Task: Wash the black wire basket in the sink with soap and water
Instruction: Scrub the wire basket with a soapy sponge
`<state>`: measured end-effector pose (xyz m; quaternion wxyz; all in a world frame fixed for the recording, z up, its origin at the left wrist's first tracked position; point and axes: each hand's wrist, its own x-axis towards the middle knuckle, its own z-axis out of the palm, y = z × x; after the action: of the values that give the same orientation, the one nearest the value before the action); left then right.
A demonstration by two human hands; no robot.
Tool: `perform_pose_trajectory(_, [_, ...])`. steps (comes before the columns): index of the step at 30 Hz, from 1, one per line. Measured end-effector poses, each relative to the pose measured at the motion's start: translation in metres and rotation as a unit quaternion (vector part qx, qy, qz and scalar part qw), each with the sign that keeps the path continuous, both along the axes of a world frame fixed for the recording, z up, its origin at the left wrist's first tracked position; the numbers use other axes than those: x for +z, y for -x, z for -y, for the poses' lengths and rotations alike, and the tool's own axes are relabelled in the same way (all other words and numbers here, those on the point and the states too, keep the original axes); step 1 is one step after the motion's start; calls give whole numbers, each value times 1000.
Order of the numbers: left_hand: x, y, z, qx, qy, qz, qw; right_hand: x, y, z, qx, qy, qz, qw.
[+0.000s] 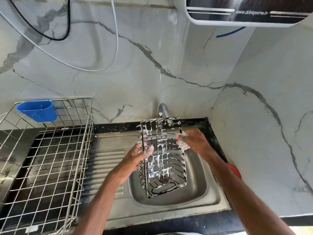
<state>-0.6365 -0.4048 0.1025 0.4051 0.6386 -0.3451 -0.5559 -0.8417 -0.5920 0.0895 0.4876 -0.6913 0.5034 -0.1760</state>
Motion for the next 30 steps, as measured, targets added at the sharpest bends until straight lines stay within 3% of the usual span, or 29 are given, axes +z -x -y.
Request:
perform_pose_trajectory(6, [-22, -1, 4, 103, -14, -84, 991, -3, 5, 3, 16, -105, 49, 993])
perform_pose_trajectory(9, [-22, 1, 6, 131, -34, -84, 987, -1, 9, 3, -13, -127, 81, 989])
perform_pose_trajectory(14, [-60, 7, 10, 130, -15, -41, 991, 9, 7, 2, -71, 1, 30, 997])
perform_pose_trajectory(18, [-39, 27, 8, 147, -1, -6, 989, 7, -16, -20, -63, -13, 30, 997])
perform_pose_trajectory(21, [-25, 43, 7, 132, -27, -45, 990, -8, -27, -26, -95, 43, -51, 993])
perform_pose_trajectory(25, [-11, 52, 3, 102, -53, -92, 989, -10, -26, -27, -137, 163, -66, 975])
perform_pose_trajectory(30, [-6, 58, 5, 117, -59, -130, 983, -9, -36, -26, -117, 198, -113, 967])
